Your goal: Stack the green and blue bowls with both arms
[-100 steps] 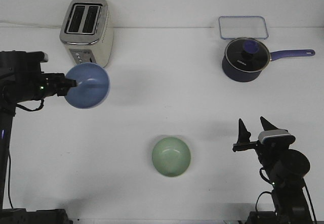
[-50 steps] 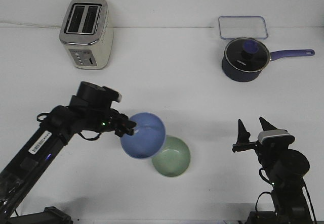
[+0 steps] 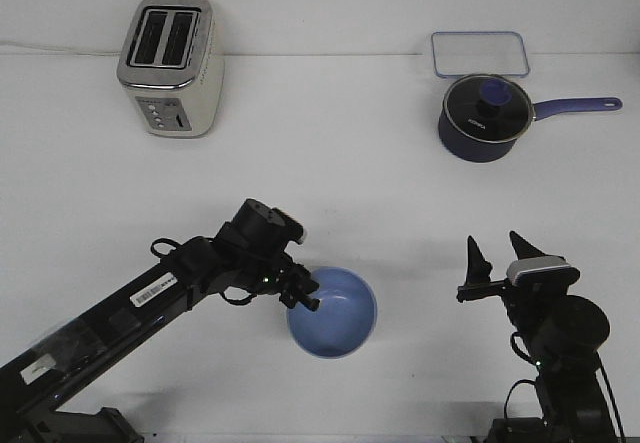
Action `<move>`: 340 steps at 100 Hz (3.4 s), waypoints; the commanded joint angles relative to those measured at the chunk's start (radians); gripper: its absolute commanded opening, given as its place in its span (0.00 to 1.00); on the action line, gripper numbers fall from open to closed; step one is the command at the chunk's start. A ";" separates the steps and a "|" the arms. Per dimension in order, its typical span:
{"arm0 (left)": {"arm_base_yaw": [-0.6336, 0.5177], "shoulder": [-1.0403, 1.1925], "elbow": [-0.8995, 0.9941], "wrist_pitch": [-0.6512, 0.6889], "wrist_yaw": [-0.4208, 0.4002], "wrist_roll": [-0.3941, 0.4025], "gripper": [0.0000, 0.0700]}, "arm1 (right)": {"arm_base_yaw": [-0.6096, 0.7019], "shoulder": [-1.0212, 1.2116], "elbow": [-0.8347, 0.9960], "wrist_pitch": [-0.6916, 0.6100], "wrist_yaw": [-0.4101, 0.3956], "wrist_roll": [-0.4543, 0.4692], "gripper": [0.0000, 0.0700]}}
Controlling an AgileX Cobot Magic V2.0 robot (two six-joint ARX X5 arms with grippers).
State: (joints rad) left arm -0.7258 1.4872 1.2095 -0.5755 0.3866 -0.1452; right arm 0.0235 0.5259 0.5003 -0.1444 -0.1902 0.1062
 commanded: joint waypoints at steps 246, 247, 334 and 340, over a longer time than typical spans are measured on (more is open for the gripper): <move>0.668 -1.182 -0.798 0.681 -0.468 0.231 0.02 | 0.016 -0.271 0.010 -0.124 0.140 -0.043 0.00; 0.668 -1.182 -0.798 0.681 -0.468 0.231 0.02 | 0.016 -0.271 0.010 -0.124 0.140 -0.043 0.00; 0.724 -1.399 -1.079 0.675 -0.401 0.126 0.02 | 0.016 -0.271 0.010 -0.124 0.140 -0.043 0.00; 0.726 -1.429 -1.118 0.676 -0.401 0.125 0.02 | 0.016 -0.271 0.010 -0.124 0.140 -0.043 0.00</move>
State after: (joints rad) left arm -0.0029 0.0845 0.1108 0.0799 -0.0193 0.0105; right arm 0.0387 0.2512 0.5018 -0.2790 -0.0490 0.0597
